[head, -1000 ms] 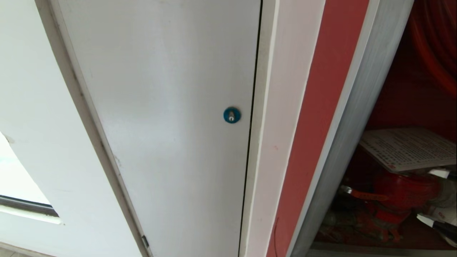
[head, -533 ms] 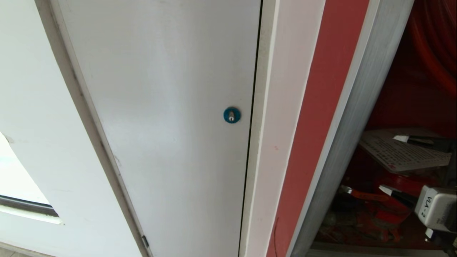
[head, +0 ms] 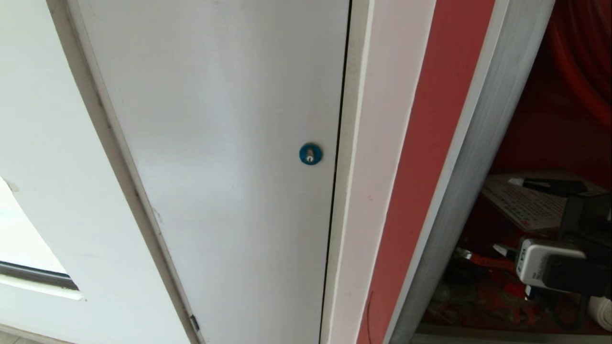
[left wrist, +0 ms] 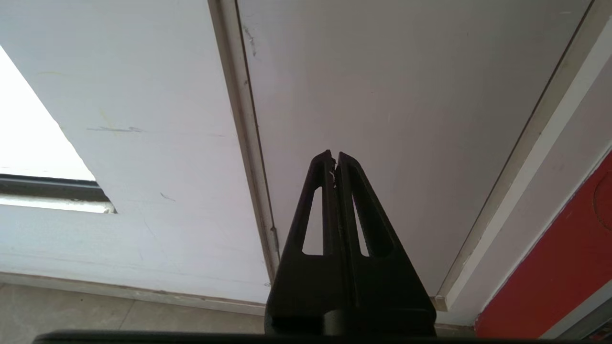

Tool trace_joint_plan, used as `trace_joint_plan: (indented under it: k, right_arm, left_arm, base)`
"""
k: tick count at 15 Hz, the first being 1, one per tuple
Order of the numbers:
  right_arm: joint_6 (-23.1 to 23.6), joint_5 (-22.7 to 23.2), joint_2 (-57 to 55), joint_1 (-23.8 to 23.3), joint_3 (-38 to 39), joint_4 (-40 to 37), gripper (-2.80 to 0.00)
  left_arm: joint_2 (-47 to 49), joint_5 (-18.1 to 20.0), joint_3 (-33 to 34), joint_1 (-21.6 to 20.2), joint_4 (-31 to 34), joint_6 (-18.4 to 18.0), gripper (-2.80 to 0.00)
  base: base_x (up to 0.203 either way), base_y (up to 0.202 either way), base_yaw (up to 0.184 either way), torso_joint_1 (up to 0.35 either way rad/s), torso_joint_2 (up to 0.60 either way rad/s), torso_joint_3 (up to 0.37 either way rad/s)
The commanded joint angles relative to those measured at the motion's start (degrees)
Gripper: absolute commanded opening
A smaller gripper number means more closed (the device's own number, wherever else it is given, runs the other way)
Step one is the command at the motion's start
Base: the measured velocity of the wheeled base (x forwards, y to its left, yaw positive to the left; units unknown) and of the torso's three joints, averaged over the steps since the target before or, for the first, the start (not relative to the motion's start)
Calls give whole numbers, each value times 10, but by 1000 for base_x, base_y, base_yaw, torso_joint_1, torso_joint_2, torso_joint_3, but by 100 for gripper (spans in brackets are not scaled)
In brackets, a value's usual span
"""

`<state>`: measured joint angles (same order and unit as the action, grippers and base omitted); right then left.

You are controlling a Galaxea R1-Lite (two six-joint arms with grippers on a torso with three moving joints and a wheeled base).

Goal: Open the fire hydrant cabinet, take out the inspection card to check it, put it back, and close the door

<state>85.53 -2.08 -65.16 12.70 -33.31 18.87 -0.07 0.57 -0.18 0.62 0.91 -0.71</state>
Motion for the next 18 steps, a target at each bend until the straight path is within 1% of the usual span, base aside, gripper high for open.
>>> trace_joint_plan:
  k: [1,4,5,7,10,18]
  right_arm:
    - [5,-2,-22,0,-4,23,0]
    - [5,-13,-45,0,-3,65,0]
    - [5,-16,-51,0,-3,73,-280]
    - [6,-20,-51,0,-4,72,-280]
    - [8,-40,-49,-1,-3,72,-280]
    - [20,-45,-39,-3,-1,72,-280]
  left_arm:
    - [1,0,0,0,1,0,-280]
    - [1,0,0,0,1,0,-280]
    - [1,0,0,0,1,0,-280]
    - [1,0,0,0,1,0,-280]
    - [1,0,0,0,1,0,-280]
    - [1,0,0,0,1,0,-280]
  base:
    - [0,0,0,0,0,0]
    - [0,0,0,0,0,0]
    - [0,0,0,0,0,0]
    - [0,0,0,0,0,0]
    - [0,0,0,0,0,0]
    - [0,0,0,0,0,0]
